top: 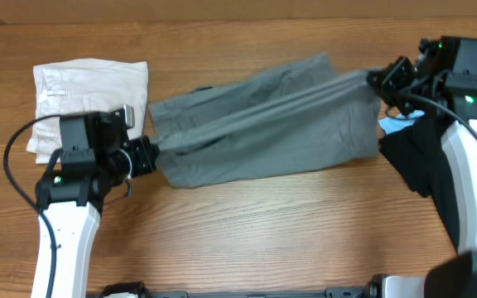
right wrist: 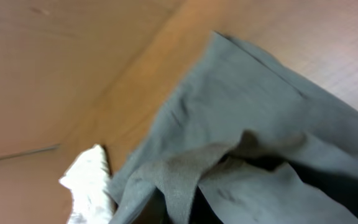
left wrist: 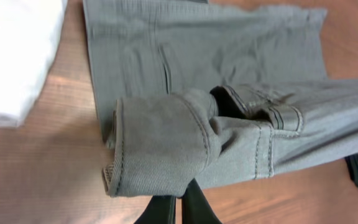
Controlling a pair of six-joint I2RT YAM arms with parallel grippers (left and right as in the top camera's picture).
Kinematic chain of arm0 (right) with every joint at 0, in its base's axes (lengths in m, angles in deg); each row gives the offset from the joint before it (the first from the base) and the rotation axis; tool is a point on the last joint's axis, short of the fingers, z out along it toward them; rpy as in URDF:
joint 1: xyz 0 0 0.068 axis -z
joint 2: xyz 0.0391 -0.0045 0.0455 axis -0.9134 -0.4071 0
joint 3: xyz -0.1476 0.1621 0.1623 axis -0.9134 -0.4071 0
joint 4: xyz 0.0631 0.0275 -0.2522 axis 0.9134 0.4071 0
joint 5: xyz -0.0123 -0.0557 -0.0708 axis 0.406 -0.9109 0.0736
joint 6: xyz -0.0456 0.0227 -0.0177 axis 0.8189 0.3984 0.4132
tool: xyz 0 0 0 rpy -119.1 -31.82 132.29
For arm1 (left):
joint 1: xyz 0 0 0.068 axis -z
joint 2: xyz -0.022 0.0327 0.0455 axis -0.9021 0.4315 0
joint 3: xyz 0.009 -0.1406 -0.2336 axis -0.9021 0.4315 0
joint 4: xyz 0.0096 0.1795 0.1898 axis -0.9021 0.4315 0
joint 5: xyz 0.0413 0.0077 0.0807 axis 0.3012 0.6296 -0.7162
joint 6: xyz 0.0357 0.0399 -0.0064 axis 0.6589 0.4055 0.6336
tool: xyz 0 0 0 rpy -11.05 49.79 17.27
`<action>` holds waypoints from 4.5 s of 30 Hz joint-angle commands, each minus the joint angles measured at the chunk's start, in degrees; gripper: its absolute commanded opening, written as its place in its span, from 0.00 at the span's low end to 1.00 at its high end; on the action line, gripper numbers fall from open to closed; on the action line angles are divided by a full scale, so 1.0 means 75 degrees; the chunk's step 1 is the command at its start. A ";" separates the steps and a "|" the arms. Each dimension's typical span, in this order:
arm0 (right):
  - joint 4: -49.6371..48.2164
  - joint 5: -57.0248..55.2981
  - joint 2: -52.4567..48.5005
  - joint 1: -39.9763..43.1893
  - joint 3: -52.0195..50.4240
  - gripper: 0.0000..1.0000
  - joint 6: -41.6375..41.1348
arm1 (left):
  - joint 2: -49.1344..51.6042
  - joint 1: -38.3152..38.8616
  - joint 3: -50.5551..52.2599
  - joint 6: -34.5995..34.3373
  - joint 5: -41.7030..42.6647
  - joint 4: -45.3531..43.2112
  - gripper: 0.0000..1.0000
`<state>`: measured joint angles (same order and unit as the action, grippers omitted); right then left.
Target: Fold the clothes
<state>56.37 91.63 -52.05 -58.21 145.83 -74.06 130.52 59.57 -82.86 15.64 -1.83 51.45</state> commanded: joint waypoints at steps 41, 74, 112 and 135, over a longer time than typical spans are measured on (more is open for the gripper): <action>-0.4313 -0.0554 -0.4444 -0.1381 0.0166 0.54 0.0807 | 0.2812 -0.0149 -0.0102 -0.0673 -0.0906 -0.3010 0.07; -0.4380 0.0408 -0.2792 -0.0227 0.0169 0.04 0.0997 | 0.2938 -0.0143 -0.0102 -0.0758 -0.1116 -0.4030 0.14; 0.1495 -0.2008 -0.2975 -0.0166 0.0160 0.55 0.2847 | 0.3713 0.0009 -0.0102 -0.0463 -0.0656 -0.2608 0.62; 0.3083 -0.2693 -0.2017 0.0224 -0.0455 0.04 0.2425 | 0.3713 0.0003 -0.0102 -0.0452 0.0125 -0.2640 0.62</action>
<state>76.21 76.49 -73.20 -58.43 140.79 -51.09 157.95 59.20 -82.86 10.65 -3.28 31.93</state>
